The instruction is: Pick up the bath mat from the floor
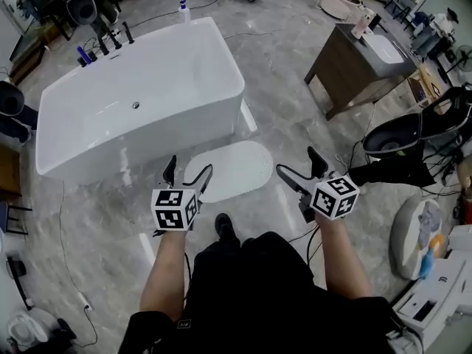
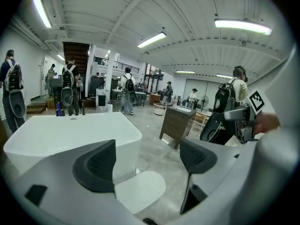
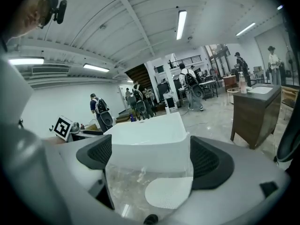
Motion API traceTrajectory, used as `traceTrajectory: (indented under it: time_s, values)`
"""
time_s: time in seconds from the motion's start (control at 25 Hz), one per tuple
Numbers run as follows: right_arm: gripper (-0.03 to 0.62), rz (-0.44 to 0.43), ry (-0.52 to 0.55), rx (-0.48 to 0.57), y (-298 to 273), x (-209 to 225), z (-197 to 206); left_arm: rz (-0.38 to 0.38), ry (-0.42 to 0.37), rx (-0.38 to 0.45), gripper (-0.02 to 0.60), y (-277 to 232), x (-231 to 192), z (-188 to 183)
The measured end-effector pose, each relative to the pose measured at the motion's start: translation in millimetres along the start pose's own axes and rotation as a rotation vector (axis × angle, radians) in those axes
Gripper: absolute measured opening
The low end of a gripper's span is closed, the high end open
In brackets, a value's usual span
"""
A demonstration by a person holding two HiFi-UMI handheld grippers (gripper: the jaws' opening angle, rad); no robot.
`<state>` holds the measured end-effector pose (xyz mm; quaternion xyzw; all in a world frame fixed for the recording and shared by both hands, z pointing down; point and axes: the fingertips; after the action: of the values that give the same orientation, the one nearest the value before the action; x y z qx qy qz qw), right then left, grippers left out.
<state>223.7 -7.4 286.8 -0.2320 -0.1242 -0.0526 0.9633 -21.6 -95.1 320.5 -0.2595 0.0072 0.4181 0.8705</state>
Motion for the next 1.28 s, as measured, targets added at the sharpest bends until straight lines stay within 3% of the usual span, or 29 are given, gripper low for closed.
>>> traceTrajectory:
  time_s: [0.2,0.44,0.6,1.0,1.28]
  values:
    - [0.535,-0.015,-0.003,-0.007,-27,26,-15,-0.071,0.041,0.001,0.434,-5,-9,1]
    - [0.535,-0.131,0.054,-0.007,-46,30,-32,-0.201,0.088,0.014,0.420,-1,-2,-1]
    - [0.535,-0.200,0.069,-0.017,-49,35,-25,-0.249,0.135,0.025,0.422,-5,11,5]
    - [0.535,-0.225,0.083,-0.127,-61,54,0,-0.262,0.202,0.027,0.422,-32,14,27]
    - [0.535,-0.243,0.138,-0.209,-115,21,11,-0.242,0.251,0.035,0.420,-53,-31,42]
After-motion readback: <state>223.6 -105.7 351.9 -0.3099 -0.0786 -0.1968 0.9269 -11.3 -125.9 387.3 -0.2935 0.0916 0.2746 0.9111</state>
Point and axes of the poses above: the fingertips, and each gripper's own axes: y backward along the fingers, x to its right, z out of its underside, and after that the axes turned 8 degrees about z, right-handed
